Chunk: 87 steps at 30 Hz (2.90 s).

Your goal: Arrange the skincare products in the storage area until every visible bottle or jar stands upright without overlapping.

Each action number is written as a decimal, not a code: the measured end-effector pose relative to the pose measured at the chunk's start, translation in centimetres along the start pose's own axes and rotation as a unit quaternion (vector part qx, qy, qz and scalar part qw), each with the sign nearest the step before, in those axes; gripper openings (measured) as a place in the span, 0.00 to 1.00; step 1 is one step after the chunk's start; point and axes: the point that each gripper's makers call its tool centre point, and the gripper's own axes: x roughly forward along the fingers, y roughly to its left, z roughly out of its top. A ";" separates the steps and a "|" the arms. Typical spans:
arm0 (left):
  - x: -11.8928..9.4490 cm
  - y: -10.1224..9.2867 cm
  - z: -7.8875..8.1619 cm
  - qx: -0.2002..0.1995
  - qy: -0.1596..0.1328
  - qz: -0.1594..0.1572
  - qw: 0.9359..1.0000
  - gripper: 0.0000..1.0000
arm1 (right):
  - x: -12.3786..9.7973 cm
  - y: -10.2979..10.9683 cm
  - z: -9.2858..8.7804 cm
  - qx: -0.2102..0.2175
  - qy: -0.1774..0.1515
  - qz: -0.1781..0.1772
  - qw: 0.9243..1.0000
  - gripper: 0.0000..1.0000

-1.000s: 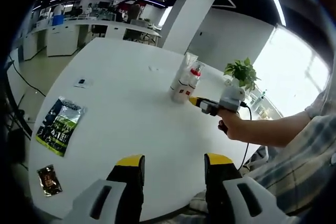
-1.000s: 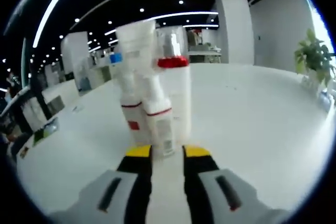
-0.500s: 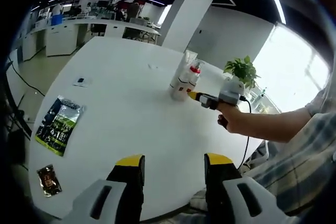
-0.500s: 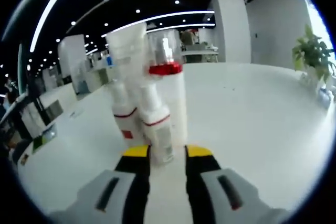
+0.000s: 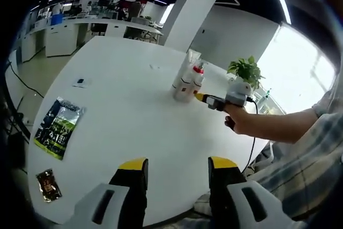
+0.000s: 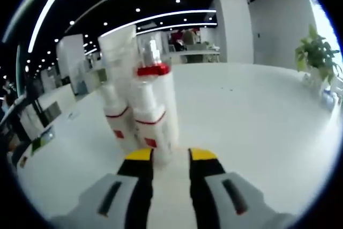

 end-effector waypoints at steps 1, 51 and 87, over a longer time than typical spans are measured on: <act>0.0 0.0 0.0 0.000 0.000 0.000 1.000 0.46 | 0.0 -0.1 0.0 0.001 0.001 0.000 1.000 0.23; -1.8 7.4 5.4 -0.035 -0.080 -0.060 0.994 0.03 | -11.0 15.6 -0.1 0.163 0.089 0.267 0.946 0.38; 0.9 25.8 7.6 0.098 0.035 0.151 0.983 1.00 | -16.1 19.5 -3.0 0.080 0.142 0.244 0.956 0.99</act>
